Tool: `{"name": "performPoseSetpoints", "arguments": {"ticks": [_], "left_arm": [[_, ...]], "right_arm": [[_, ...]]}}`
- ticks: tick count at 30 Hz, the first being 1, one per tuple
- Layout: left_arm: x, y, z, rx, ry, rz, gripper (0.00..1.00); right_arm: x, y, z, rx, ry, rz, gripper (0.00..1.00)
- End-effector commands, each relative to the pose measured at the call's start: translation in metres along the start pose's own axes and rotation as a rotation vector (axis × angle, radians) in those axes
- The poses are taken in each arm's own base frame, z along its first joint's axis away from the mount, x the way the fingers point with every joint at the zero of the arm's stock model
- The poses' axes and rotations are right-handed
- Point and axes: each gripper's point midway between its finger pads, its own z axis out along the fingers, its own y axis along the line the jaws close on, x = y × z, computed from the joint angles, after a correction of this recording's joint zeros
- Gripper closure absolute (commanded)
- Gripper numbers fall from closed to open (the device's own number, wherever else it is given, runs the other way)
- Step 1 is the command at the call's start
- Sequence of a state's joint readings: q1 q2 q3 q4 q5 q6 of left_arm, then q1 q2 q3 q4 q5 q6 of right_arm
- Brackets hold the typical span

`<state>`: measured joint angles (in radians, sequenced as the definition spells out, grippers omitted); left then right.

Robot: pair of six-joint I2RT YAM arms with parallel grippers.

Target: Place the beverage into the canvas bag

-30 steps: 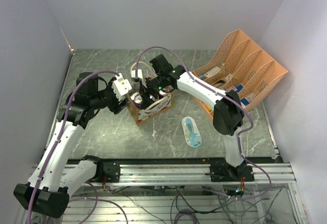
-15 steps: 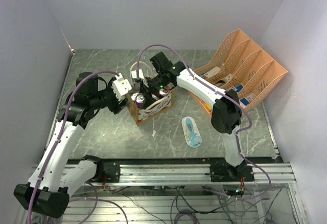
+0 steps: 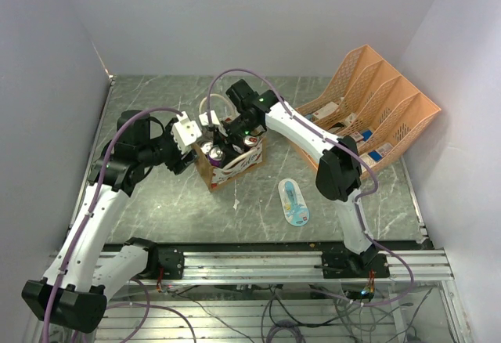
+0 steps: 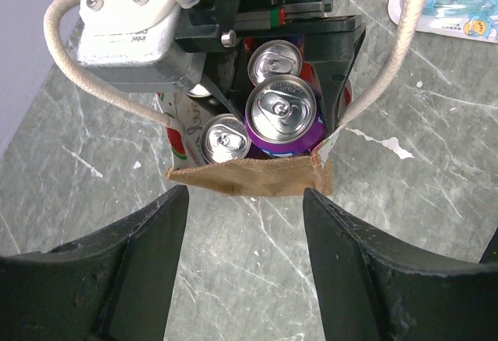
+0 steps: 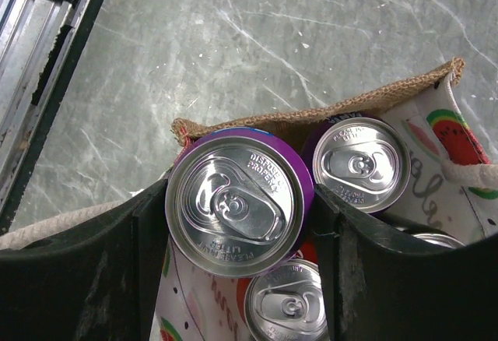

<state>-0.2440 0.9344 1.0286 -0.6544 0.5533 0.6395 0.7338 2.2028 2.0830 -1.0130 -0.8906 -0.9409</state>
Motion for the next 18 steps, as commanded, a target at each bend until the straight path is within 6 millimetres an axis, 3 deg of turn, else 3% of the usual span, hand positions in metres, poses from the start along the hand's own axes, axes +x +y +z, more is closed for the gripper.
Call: {"name": "performPoseSetpoints", "arguments": {"ticks": [1,18], "left_arm": [[-0.005,0.003,-0.001,0.006,-0.021,0.01,0.3],[-0.006,0.01,-0.005,-0.031,-0.033,-0.015,0.29]], "right_arm": [[-0.004,0.001,-0.005,-0.014,-0.006,-0.056,0.71],[0.014,-0.008,0.017,-0.006,-0.034,-0.003,0.63]]}}
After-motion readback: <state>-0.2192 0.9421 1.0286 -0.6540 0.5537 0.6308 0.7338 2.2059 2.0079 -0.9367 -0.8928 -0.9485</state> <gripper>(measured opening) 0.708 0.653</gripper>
